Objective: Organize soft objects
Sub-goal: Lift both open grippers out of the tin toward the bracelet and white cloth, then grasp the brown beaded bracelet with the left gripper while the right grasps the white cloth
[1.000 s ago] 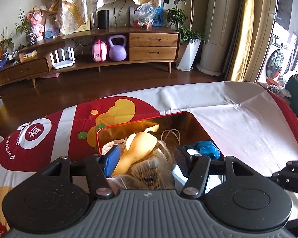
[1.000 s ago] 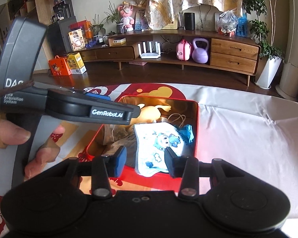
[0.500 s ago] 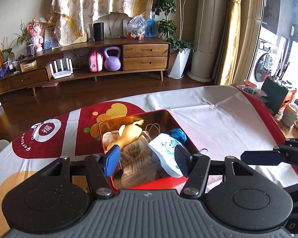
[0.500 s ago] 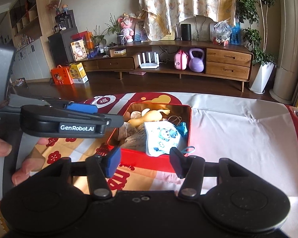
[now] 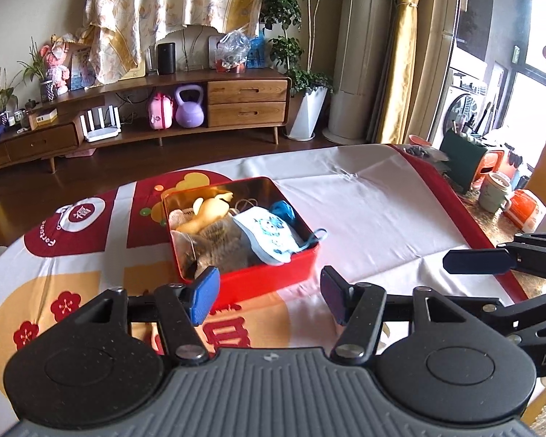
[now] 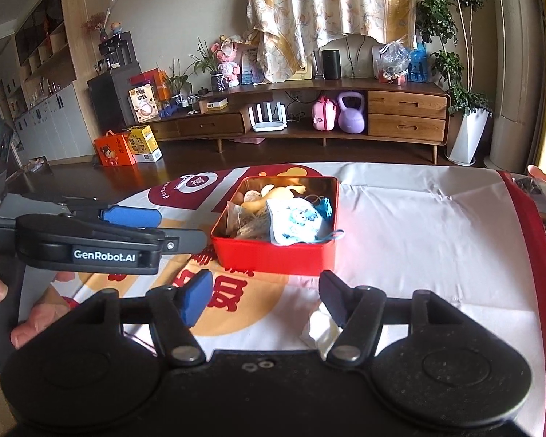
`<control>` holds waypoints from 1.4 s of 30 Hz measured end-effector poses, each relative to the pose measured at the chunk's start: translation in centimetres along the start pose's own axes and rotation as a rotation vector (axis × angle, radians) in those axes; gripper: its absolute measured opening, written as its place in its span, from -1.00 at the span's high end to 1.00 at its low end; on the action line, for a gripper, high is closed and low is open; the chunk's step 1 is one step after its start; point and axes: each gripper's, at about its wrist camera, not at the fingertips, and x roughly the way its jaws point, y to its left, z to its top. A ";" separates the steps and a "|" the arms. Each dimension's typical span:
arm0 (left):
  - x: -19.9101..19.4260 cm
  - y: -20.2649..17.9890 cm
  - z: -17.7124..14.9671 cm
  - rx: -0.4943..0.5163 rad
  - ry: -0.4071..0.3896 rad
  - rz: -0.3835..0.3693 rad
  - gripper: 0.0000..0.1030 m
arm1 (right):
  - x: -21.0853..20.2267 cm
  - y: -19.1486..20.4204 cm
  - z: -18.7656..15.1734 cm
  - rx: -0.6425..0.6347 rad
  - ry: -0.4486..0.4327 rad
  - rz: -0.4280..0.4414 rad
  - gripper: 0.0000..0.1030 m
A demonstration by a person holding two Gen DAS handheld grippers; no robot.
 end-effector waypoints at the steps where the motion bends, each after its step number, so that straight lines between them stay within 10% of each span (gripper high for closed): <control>1: -0.4 -0.3 -0.3 0.001 -0.003 -0.004 -0.33 | -0.3 0.1 -0.3 0.002 -0.001 0.000 -0.29; 26: -3.4 -3.8 -9.4 -0.053 0.007 -0.021 -0.59 | -4.0 -1.9 -8.5 0.130 -0.019 -0.065 -0.92; 42: 0.5 -7.1 -12.5 -0.014 0.081 -0.051 -0.66 | -1.7 -5.1 -9.9 0.190 0.044 -0.080 -0.98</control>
